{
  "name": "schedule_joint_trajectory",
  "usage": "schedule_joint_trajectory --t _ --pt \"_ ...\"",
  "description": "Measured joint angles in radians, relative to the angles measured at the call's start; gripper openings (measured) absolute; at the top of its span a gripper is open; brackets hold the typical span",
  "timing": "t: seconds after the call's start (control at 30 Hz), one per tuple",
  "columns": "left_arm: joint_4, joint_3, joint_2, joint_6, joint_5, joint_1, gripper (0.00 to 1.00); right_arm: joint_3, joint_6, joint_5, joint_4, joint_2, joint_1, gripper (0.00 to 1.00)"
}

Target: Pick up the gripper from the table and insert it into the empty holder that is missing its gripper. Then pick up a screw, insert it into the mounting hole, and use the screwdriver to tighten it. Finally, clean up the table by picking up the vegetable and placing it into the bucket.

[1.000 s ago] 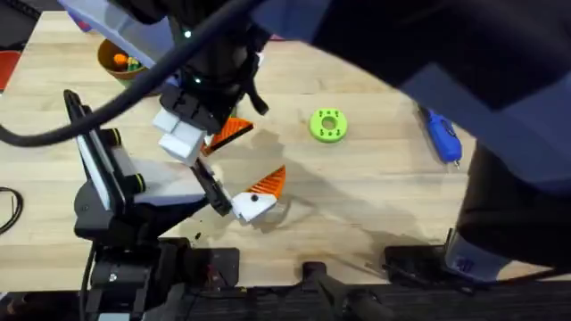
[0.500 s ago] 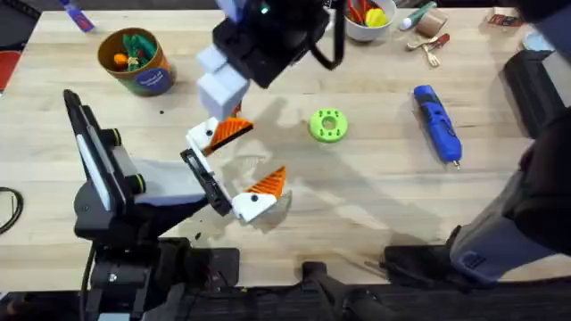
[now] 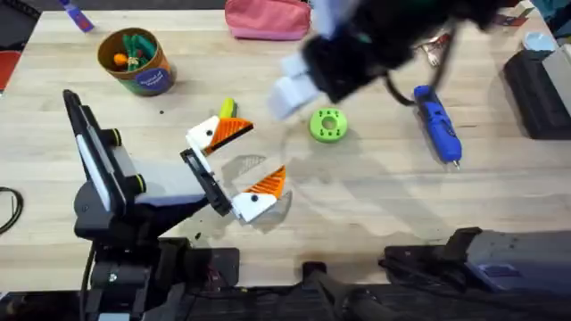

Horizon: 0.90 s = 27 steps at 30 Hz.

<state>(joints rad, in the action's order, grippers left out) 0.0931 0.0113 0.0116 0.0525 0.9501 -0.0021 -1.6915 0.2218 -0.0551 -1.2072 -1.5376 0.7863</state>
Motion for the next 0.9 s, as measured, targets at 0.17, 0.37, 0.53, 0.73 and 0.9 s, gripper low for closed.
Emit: schedule_joint_trajectory --t 0.17,0.37,0.53,0.73,0.9 --pt "0.0 0.0 0.0 0.0 0.0 0.0 0.985 0.134 0.064 -0.027 -0.006 0.159 -0.081 0.961" --pt "0.0 0.0 0.0 0.0 0.0 0.0 0.985 0.22 0.102 -0.078 -0.007 0.286 -0.15 0.964" --pt "0.0 0.0 0.0 0.0 0.0 0.0 0.985 0.296 0.116 -0.086 -0.007 0.335 -0.196 0.964" --pt "0.0 0.0 0.0 0.0 0.0 0.0 0.985 0.359 0.122 -0.087 -0.002 0.34 -0.242 0.964" --pt "0.0 0.0 0.0 0.0 0.0 0.0 0.985 0.39 0.139 -0.087 0.005 0.34 -0.255 0.966"
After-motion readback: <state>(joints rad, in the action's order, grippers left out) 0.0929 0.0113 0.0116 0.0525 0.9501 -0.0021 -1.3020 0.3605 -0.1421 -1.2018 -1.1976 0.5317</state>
